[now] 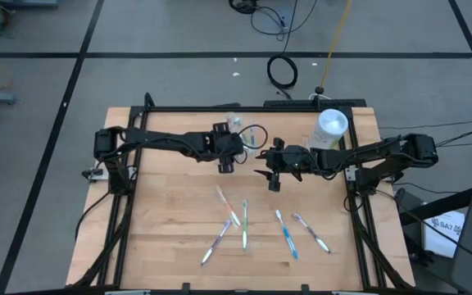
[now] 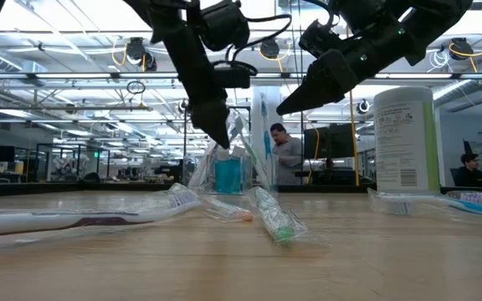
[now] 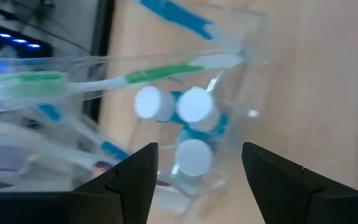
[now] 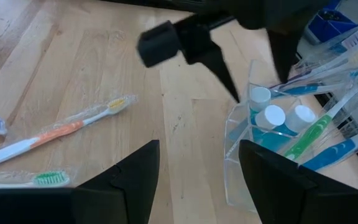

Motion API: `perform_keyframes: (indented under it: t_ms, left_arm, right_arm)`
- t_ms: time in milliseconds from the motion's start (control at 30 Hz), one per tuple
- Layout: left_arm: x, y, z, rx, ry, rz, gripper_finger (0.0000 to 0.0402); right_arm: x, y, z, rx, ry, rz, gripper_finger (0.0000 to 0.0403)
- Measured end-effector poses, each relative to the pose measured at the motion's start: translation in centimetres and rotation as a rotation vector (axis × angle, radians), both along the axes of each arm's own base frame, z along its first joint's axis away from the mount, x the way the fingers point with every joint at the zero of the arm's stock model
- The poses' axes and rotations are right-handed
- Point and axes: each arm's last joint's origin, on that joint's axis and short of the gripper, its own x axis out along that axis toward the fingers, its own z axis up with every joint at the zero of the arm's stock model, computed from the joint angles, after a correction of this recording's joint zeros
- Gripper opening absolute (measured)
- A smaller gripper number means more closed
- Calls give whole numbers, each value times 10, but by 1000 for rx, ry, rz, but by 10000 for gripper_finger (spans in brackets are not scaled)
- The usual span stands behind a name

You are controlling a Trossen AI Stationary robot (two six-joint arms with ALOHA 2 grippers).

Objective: Pick & Place toothbrushing station
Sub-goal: Put the blue mouthwash into the transparent organizer

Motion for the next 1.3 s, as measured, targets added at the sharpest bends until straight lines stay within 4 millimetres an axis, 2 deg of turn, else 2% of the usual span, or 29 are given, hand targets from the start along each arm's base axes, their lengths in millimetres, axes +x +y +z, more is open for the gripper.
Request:
perform_keyframes:
  t_ms: [400, 667, 1300]
  left_arm:
    - [-3, 15, 5, 82, -2, 58, 239]
    - [-1, 9, 3, 12, 0, -28, 239]
    - [-2, 12, 0, -3, 3, 4, 239]
  right_arm:
    - [0, 0, 0, 0, 0, 0, 212]
    - [0, 0, 0, 0, 0, 0, 212]
    - [0, 0, 0, 0, 0, 0, 212]
